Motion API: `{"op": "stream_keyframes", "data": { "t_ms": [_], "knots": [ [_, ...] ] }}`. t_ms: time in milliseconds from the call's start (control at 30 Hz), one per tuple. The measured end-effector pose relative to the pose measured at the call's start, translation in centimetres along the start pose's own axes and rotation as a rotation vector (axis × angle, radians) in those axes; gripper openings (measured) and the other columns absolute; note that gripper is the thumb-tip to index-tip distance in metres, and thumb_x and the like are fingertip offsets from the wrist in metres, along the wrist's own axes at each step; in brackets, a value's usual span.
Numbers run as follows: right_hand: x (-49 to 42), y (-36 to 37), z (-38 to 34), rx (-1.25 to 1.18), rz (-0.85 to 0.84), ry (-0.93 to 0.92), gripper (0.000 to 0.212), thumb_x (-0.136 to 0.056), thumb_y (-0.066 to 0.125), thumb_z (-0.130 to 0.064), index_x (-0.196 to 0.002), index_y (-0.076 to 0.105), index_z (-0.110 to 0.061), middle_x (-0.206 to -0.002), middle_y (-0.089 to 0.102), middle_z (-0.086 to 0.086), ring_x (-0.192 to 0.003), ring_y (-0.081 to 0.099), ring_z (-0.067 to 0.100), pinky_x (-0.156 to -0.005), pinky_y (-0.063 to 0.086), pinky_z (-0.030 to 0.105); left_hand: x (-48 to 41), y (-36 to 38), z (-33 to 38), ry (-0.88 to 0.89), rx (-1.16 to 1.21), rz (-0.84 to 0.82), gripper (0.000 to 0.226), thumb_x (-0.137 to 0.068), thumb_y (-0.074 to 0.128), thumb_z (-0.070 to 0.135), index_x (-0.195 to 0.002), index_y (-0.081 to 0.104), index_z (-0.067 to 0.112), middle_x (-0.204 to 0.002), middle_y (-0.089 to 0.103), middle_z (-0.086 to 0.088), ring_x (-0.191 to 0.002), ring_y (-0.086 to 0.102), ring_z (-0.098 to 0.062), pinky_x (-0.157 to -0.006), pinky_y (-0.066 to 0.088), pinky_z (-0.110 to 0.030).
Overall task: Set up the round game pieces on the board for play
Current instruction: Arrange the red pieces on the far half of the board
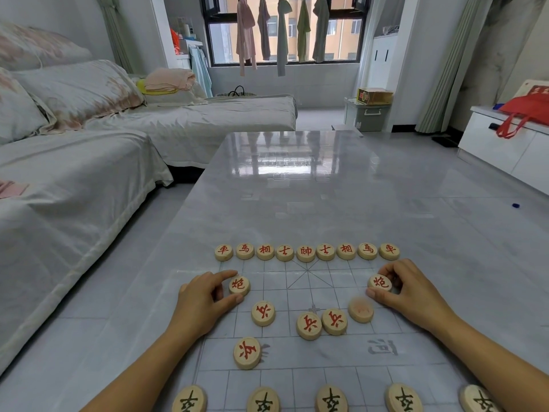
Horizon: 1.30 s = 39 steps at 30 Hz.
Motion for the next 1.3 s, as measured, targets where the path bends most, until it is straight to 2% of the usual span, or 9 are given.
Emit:
{"op": "stream_keyframes", "data": {
  "t_ms": [233, 467, 667, 767, 867, 1000, 1067, 1133, 1300],
  "knots": [
    [0.2, -0.3, 0.3, -0.107, 0.045, 0.05, 0.023, -0.082, 0.065, -0.033, -0.098, 0.051, -0.025, -0.092, 0.051, -0.007, -0.08, 0.051, 0.007, -0.063, 0.037, 0.017, 0.1, 0.0, -0.4, -0.041, 0.061, 0.008, 0.05, -0.074, 0.074, 0.035, -0.12, 0.055, 0.027, -0.068, 0.053, 0.006, -0.07, 0.048, -0.01, -0.075, 0.042, -0.037],
    [0.3, -1.0, 0.6, -0.246, 0.099, 0.075, 0.008, -0.089, 0.056, -0.016, -0.096, 0.056, -0.019, -0.094, 0.056, 0.004, -0.081, 0.053, 0.012, -0.068, 0.041, 0.02, 0.1, 0.0, -0.9, -0.092, 0.157, 0.022, 0.048, -0.072, 0.074, 0.039, -0.113, 0.052, 0.027, -0.07, 0.056, 0.002, -0.065, 0.051, -0.011, -0.062, 0.038, -0.024],
    [0.9, -2.1, 0.2, -0.36, 0.118, 0.08, 0.013, -0.09, 0.052, -0.008, -0.093, 0.058, -0.019, -0.103, 0.058, 0.006, -0.093, 0.055, 0.02, -0.078, 0.044, 0.026, 0.3, -0.5, -1.2, -0.139, 0.293, 0.054, 0.034, -0.08, 0.068, 0.033, -0.108, 0.051, 0.024, -0.071, 0.057, -0.001, -0.066, 0.052, -0.013, -0.06, 0.04, -0.022],
    [1.6, -2.3, -2.1, -0.215, 0.114, -0.011, 0.021, -0.089, 0.054, -0.007, -0.089, 0.055, -0.028, -0.095, 0.053, -0.002, -0.083, 0.051, 0.006, -0.069, 0.039, 0.016, 0.6, -1.1, -1.5, -0.186, 0.41, 0.055, 0.029, -0.083, 0.066, 0.024, -0.108, 0.053, 0.018, -0.074, 0.058, -0.006, -0.071, 0.054, -0.017, -0.063, 0.042, -0.023],
    [2.8, -1.3, -5.6, -0.067, 0.03, -0.128, 0.019, -0.089, 0.055, -0.012, -0.091, 0.054, -0.031, -0.092, 0.051, -0.01, -0.084, 0.051, 0.004, -0.068, 0.039, 0.015, 0.9, -1.5, -1.0, -0.227, 0.497, -0.006, 0.022, -0.084, 0.064, 0.02, -0.104, 0.056, 0.017, -0.082, 0.059, -0.009, -0.081, 0.055, -0.022, -0.069, 0.044, -0.022],
    [4.4, 2.2, -10.3, 0.049, -0.118, -0.225, 0.012, -0.09, 0.055, -0.024, -0.099, 0.054, -0.031, -0.096, 0.051, -0.013, -0.086, 0.051, 0.003, -0.072, 0.042, 0.016, 2.8, -1.1, 2.0, -0.112, 0.282, -0.221, 0.018, -0.079, 0.07, 0.026, -0.094, 0.059, 0.023, -0.089, 0.059, 0.0, -0.079, 0.052, -0.011, -0.066, 0.043, -0.016],
    [4.7, 4.0, -12.6, 0.057, -0.164, -0.241, 0.019, -0.09, 0.055, -0.03, -0.109, 0.056, -0.028, -0.103, 0.052, -0.011, -0.091, 0.051, 0.004, -0.081, 0.044, 0.019, 4.9, 0.2, 3.4, -0.061, 0.207, -0.386, 0.027, -0.071, 0.075, 0.037, -0.091, 0.059, 0.03, -0.093, 0.059, 0.006, -0.08, 0.051, -0.005, -0.069, 0.042, -0.014],
    [4.7, 5.9, -14.9, 0.091, -0.196, -0.267, 0.029, -0.09, 0.054, -0.033, -0.118, 0.054, -0.026, -0.113, 0.054, -0.007, -0.099, 0.05, 0.008, -0.093, 0.043, 0.028, 6.7, 1.2, 4.3, -0.001, 0.071, -0.475, 0.037, -0.064, 0.076, 0.047, -0.094, 0.056, 0.037, -0.094, 0.053, 0.017, -0.087, 0.048, -0.001, -0.079, 0.041, -0.02],
    [4.2, 10.7, -18.8, 0.323, -0.29, -0.373, 0.044, -0.092, 0.047, -0.029, -0.136, 0.042, -0.024, -0.139, 0.044, -0.001, -0.125, 0.039, 0.021, -0.104, 0.028, 0.038, 7.2, -0.8, 3.0, 0.019, -0.008, -0.31, 0.032, -0.075, 0.071, 0.04, -0.102, 0.055, 0.033, -0.098, 0.053, 0.013, -0.093, 0.047, -0.006, -0.09, 0.042, -0.029]
  ]
}}
Point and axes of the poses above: each hand's wrist, its own x-axis away from the middle knuckle, its own y-axis out of the palm, z = x × y, the point moved 9 cm from there along -x, towards the middle knuckle
